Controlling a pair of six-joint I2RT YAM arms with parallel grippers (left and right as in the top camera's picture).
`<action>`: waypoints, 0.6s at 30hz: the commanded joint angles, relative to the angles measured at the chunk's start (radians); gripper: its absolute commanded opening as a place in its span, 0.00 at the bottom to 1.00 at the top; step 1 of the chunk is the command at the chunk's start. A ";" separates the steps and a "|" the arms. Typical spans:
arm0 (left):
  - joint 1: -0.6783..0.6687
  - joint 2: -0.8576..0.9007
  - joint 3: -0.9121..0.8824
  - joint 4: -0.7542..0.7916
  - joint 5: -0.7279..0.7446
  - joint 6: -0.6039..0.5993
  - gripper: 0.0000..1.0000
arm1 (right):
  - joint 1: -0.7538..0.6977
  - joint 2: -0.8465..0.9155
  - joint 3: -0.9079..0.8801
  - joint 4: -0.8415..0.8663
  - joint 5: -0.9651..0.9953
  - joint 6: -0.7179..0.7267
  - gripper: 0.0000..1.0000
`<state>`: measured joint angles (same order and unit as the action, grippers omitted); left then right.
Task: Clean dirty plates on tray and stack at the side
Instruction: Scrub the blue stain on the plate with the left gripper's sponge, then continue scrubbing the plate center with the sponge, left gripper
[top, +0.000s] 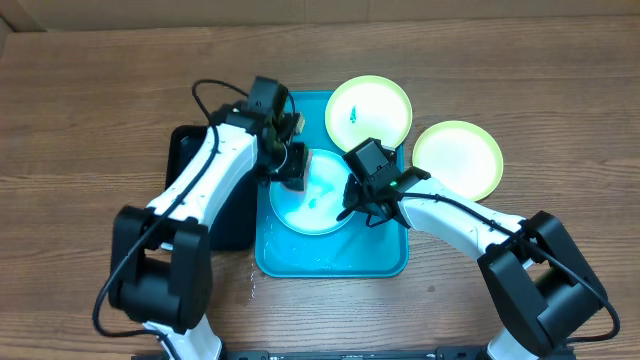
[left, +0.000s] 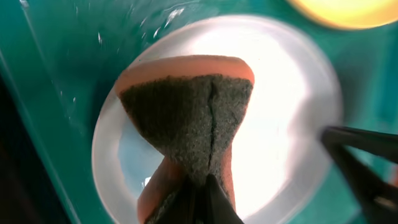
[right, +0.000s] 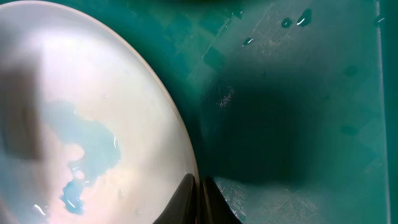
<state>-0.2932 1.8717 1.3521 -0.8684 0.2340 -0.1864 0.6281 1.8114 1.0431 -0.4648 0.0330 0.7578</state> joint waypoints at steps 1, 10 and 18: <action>-0.003 0.057 -0.057 0.032 -0.038 -0.024 0.04 | 0.006 0.014 0.003 0.004 -0.013 -0.003 0.04; -0.003 0.189 -0.067 -0.003 0.246 0.007 0.04 | 0.006 0.014 0.003 0.004 -0.013 -0.003 0.04; 0.007 0.187 -0.019 -0.003 0.553 0.087 0.04 | 0.006 0.014 0.003 0.004 -0.012 -0.003 0.04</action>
<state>-0.2790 2.0323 1.3094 -0.8597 0.5949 -0.1448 0.6281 1.8114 1.0431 -0.4717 0.0414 0.7547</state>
